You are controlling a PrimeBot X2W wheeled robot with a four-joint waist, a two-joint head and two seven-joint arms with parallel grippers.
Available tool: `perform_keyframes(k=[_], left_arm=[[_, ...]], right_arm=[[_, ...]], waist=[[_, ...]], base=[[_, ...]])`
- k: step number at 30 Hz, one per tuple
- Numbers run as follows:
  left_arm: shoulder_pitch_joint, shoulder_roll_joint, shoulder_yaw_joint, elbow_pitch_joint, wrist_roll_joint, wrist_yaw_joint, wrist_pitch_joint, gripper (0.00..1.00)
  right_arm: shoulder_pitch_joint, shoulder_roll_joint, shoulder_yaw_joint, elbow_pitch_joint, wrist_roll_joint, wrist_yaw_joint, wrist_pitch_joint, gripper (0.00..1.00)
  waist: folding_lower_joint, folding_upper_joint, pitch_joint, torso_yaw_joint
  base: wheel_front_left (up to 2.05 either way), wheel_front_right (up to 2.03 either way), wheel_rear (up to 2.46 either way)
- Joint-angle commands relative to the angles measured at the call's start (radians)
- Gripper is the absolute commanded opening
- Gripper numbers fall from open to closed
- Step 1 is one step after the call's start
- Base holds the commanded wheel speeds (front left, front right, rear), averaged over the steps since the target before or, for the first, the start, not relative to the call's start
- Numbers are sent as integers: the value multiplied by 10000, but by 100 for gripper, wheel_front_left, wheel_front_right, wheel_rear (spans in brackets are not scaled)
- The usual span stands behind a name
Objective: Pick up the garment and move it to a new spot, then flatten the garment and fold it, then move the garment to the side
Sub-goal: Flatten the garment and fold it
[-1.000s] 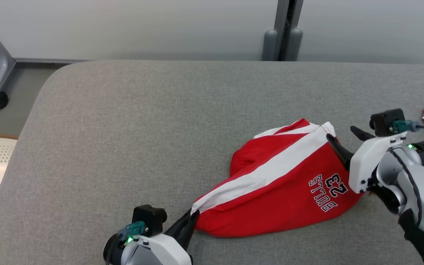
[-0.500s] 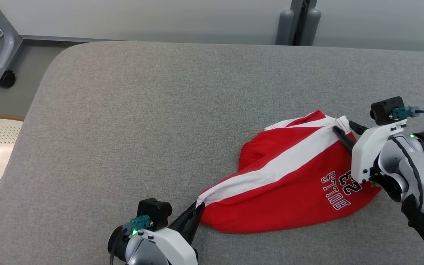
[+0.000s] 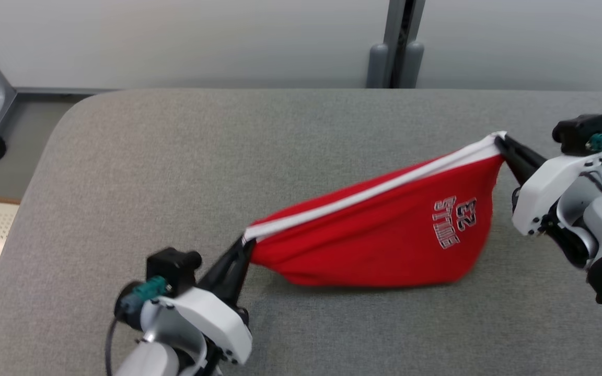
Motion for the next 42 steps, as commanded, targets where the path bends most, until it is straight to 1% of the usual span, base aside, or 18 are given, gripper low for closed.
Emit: perform_keyframes(k=[1,6,12,18,23,28,33,36,39,42], left_arm=[[-326,230,239,-136,-62,-30,-53,0],[-1211,809,644,-515,-309,-397,408,0],[-2628,1456,1002,-1057,-614,-821,1264,0],[-4341,1721,950,-1319,-828,-1139,2072,0],[-5907,1783,915,-1012,-789,-1295,2246,0],[-6970,1668,715,-179,-1102,-1419,2438,0],[-7524,1587,418,741,-1195,-1475,2390,0],[-7968,1529,103,1596,-1069,-1527,2043,0],[-8740,1560,-291,2455,-723,-1538,1556,0],[-9758,1524,-648,3427,-303,-1534,838,0]], right_arm=[[-175,-209,-57,-113,178,-7,-250,0],[-530,-717,-159,-658,427,-11,-807,0],[-1066,-1265,-303,-1616,164,-19,-1232,0],[-1647,-1611,-748,-2532,-359,-16,-1324,0],[-2225,-1850,-1473,-2752,-989,-16,-1192,0],[-2357,-1570,-1797,-2716,-1525,-16,-705,0],[-2349,-1280,-1861,-2410,-1748,-15,-441,0],[-2567,-922,-1836,-1979,-1869,-15,-421,0],[-3082,-562,-1807,-1479,-2023,-10,-503,0],[-3827,-203,-1851,-881,-2244,-7,-816,0]], waist=[[0,0,-312,-228],[0,0,-858,-568],[0,0,-1417,-1004],[0,0,-1731,-1329],[0,0,-1790,-1539],[0,0,-1673,-1755],[0,0,-1364,-1892],[0,0,-1019,-1976],[0,0,-340,-2037],[0,0,449,-2044]], base=[[0,0,0],[0,0,0],[0,0,0],[0,0,0],[0,0,0],[0,0,0],[0,0,0],[0,0,0],[0,0,0],[0,0,0]])
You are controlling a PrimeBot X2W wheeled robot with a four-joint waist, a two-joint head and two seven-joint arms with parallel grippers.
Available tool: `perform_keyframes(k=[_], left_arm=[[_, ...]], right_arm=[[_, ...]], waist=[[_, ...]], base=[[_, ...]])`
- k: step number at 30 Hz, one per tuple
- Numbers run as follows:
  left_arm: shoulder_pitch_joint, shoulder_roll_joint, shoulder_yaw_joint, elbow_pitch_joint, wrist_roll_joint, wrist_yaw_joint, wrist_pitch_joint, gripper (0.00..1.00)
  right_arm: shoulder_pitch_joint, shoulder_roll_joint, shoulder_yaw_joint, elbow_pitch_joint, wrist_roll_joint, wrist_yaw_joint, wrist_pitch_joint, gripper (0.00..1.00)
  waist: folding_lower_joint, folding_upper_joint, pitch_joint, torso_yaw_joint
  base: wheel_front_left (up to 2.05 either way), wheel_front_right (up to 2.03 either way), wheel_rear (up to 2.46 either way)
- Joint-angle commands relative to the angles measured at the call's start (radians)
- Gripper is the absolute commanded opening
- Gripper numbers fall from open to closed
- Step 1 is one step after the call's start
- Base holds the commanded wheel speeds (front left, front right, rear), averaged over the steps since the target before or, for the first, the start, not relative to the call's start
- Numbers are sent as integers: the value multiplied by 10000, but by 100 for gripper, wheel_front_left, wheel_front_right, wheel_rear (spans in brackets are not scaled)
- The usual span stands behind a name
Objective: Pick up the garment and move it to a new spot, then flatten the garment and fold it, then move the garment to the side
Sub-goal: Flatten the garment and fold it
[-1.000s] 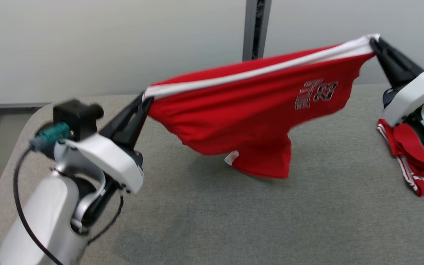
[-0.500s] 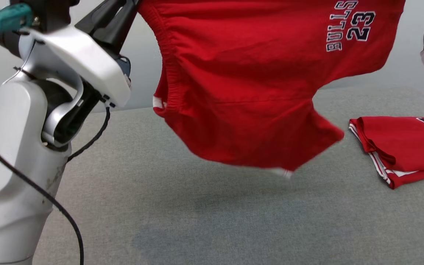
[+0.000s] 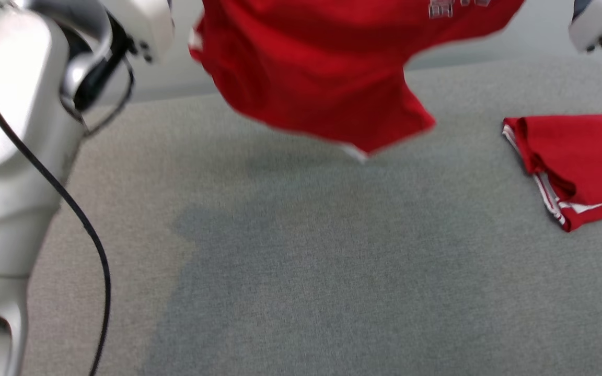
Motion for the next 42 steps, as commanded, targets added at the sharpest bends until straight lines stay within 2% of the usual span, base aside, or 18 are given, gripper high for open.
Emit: perform_keyframes(k=[1,3,4,8,13,17,21,27,30,33,36,42], left_arm=[[-559,48,-27,267,200,6,-279,0],[-1464,92,-215,877,557,3,-946,0],[-2355,144,-321,1512,830,1,-1713,0],[-4016,222,-602,2735,1579,2,-3318,0],[-5503,58,-865,3832,2192,4,-4238,0],[-5912,-111,-562,3722,2285,31,-4347,0],[-5088,-256,-436,3276,2256,13,-4345,0],[-3595,-312,-1147,2547,1516,3,-4350,0],[-2618,-107,-1406,2132,1109,1,-4349,0],[-1865,43,-1637,1669,1074,0,-4350,0],[-458,381,-1569,850,1273,19,-4350,0],[2525,903,-1183,-936,1776,564,-4351,0]], right_arm=[[-402,124,-49,189,-132,-7,-143,0],[-1148,389,-97,576,-313,-7,-373,0],[-1976,569,-257,1021,-656,-7,-643,0],[-3630,992,-932,1832,-1681,-8,-979,0],[-4749,1295,-2538,1014,-3602,-7,-1000,0],[-4652,1645,-3709,67,-4939,-7,-1004,0],[-3920,1982,-4172,-378,-5599,-7,-1004,0],[-2407,1782,-4036,-619,-5366,-7,-1007,0],[-1511,1478,-4104,-751,-4872,-7,-1007,0],[-762,1327,-4186,-1003,-4574,-7,-1007,0],[595,999,-4255,-1493,-4199,-7,-1007,0],[3631,627,-4663,-2749,-3718,-8,-1006,0]], waist=[[0,0,978,-61],[0,0,1648,-101],[0,0,2355,-170],[0,0,3558,-321],[0,0,4823,-434],[0,0,5533,-391],[0,0,5882,-291],[0,0,5788,-77],[0,0,5502,76],[0,0,5219,147],[0,0,4738,215],[0,0,3693,239]], base=[[0,0,0],[0,0,0],[0,0,0],[0,0,0],[0,0,0],[0,0,0],[0,0,0],[0,0,0],[0,0,0],[0,0,0],[0,0,0],[0,0,0]])
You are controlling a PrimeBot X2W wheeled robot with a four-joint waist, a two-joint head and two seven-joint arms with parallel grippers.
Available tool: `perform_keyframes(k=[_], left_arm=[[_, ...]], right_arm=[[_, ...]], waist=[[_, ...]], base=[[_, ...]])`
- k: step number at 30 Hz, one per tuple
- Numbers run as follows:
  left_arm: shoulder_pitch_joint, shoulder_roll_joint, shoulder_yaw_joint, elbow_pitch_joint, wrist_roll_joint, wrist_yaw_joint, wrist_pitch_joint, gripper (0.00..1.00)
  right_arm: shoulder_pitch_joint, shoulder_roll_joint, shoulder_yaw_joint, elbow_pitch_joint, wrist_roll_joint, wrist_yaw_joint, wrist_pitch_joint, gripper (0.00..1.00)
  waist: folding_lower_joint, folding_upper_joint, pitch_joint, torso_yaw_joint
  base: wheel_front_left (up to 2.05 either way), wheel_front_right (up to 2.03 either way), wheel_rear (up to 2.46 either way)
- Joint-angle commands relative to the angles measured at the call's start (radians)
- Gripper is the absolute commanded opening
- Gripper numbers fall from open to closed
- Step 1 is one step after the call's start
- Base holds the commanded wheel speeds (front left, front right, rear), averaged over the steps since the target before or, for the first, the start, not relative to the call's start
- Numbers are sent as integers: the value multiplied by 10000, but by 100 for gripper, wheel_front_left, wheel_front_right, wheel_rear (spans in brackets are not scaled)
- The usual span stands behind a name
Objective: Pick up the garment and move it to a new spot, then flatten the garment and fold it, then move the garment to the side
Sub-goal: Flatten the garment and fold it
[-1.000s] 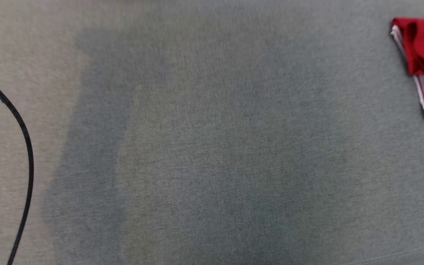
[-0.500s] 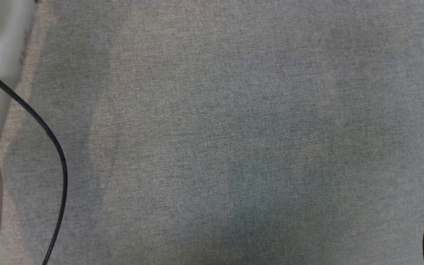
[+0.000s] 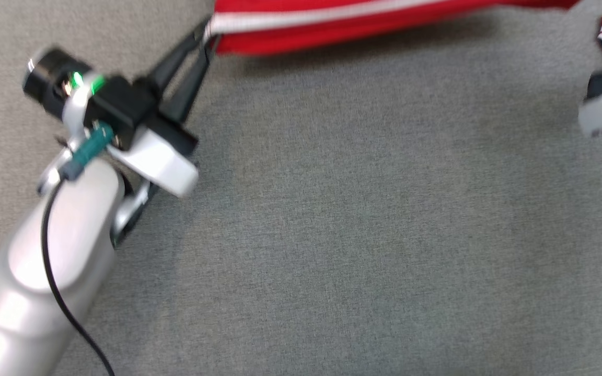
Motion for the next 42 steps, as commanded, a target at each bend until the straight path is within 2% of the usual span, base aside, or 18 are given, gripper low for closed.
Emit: perform_keyframes(k=[1,5,11,21,24,26,30,35,37,39,42], left_arm=[[274,132,109,-89,94,115,-40,0],[1974,294,235,-909,451,448,-40,0],[4105,161,372,-1423,632,848,-41,0],[7002,552,745,-2535,736,1683,-19,0],[7615,651,804,-2874,535,1801,-17,0],[7869,616,734,-3105,330,1684,69,0],[7719,283,401,-3216,-126,1264,537,0],[6896,-819,216,-2775,-1285,546,1045,0],[6687,-976,217,-2600,-1504,418,1166,0],[6317,-1512,428,-2258,-2202,329,1407,0],[5655,-1994,667,-1779,-2824,240,1738,0]], right_arm=[[286,-102,-166,-105,61,-14,-43,0],[2169,3,-562,-951,97,-22,-42,0],[4490,376,-1066,-1943,-180,-23,-44,0],[7337,779,-1874,-3497,-571,-43,-42,0],[7921,753,-2056,-3772,-692,-55,-42,0],[8152,746,-2094,-3828,-691,-55,-42,0],[7839,858,-2128,-3379,-795,-54,167,0],[6363,914,-1657,-2278,-1084,-23,969,0],[5914,904,-1537,-2036,-1137,-13,1062,0],[5034,804,-1233,-1360,-1311,-11,1341,0],[3571,567,-678,-317,-1493,-11,1702,0]], waist=[[-1,0,-473,38],[-1,0,-1184,58],[-1,0,-2304,34],[-1,0,-3465,86],[-1,0,-3564,192],[-1,0,-3596,273],[-1,0,-3618,459],[-1,0,-3387,693],[-1,0,-3300,737],[-1,0,-3078,845],[-1,0,-2586,1080]], base=[[0,0,0],[0,0,0],[0,0,0],[0,0,0],[0,0,0],[0,0,0],[0,0,0],[0,0,0],[0,0,0],[0,0,0],[0,0,0]])
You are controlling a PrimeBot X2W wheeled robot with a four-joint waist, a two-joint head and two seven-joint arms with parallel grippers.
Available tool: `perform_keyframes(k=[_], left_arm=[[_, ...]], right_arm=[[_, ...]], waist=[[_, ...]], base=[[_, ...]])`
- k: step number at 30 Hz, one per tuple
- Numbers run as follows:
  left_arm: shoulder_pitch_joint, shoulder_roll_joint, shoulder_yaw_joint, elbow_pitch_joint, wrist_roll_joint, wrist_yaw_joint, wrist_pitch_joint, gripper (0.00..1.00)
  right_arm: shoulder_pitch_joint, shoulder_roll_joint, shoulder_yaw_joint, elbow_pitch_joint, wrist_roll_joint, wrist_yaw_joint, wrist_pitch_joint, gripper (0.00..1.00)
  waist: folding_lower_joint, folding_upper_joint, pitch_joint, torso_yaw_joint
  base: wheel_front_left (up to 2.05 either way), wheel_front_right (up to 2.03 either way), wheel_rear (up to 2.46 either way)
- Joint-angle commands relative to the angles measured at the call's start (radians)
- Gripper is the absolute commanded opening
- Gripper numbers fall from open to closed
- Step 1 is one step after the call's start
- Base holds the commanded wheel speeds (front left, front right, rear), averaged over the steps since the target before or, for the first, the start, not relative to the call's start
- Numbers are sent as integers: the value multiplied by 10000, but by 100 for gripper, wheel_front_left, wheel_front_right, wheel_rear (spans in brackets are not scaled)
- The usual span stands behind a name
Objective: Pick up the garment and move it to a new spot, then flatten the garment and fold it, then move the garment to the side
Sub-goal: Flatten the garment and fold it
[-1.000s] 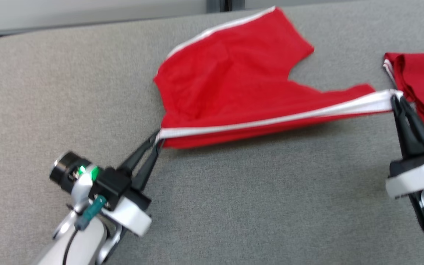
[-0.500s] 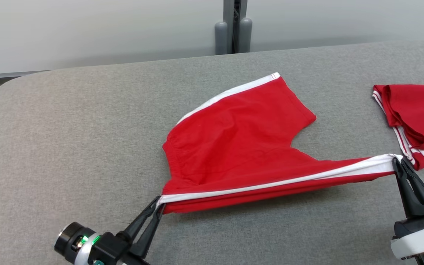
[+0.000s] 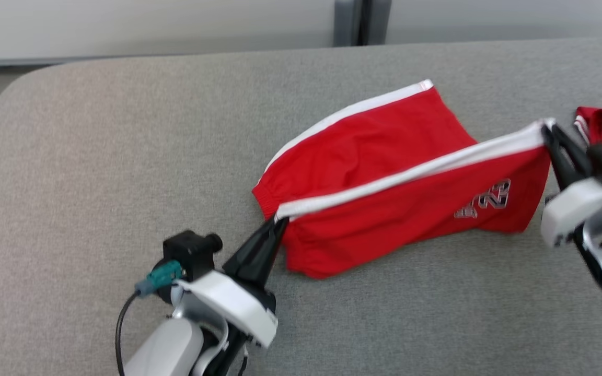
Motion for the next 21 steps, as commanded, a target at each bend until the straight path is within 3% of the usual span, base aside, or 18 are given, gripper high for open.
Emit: perform_keyframes(k=[1,9,12,16,21], left_arm=[[-303,-30,127,149,-87,-19,49,0],[-1909,-526,476,1184,-395,41,185,0],[-2440,-757,406,1646,-551,-13,336,0],[-3214,-996,314,2330,-598,266,449,0],[-3757,-1087,112,2806,-807,136,384,0]], right_arm=[[-480,-113,131,256,-71,-9,52,0],[-3865,-504,1505,2992,-111,-9,7,0],[-4684,-609,1875,3991,-67,-9,-135,0],[-5811,-606,2750,5282,-28,-9,-543,0],[-6607,-532,3190,6345,18,-9,-754,0]], waist=[[1,0,440,283],[1,0,1597,1044],[1,0,1878,1388],[1,0,2310,1732],[1,0,2518,1890]], base=[[0,0,0],[0,0,0],[0,0,0],[0,0,0],[0,0,0]])
